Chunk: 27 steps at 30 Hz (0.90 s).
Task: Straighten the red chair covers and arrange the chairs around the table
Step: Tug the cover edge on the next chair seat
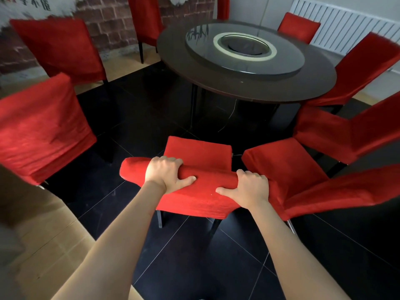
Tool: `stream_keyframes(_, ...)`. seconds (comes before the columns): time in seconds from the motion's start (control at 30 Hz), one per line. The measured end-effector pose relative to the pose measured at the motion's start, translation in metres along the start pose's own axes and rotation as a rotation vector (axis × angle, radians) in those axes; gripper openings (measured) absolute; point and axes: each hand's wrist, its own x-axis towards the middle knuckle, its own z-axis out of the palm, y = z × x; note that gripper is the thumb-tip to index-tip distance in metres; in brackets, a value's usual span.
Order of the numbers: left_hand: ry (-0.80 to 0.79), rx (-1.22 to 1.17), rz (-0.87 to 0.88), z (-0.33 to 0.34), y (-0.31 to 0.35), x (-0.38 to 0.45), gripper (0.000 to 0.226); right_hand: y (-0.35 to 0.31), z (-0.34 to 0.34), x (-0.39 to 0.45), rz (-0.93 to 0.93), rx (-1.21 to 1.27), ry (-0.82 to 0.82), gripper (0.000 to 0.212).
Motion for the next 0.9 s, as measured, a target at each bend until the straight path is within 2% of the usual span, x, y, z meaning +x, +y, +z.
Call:
stream_keyframes(0.3,-0.029,-0.01,-0.02,-0.001,0.0,-0.002,0.081,-0.001,-0.002,0.0,0.01,0.013,-0.085,0.102)
stream_keyframes(0.53,-0.018,-0.077,-0.055,-0.011,-0.013,-0.011,0.075,-0.004,-0.014,0.007,-0.128,0.215,-0.147,0.087)
stream_keyframes(0.73,0.046,-0.073,-0.318,-0.039,-0.067,-0.031,0.075,-0.036,-0.037,0.043,-0.274,0.27,-0.122,0.088)
stream_keyframes(0.9,0.045,-0.025,-0.512,-0.048,-0.12,-0.067,0.073,-0.098,-0.057,0.076,-0.44,0.299,-0.109,0.084)
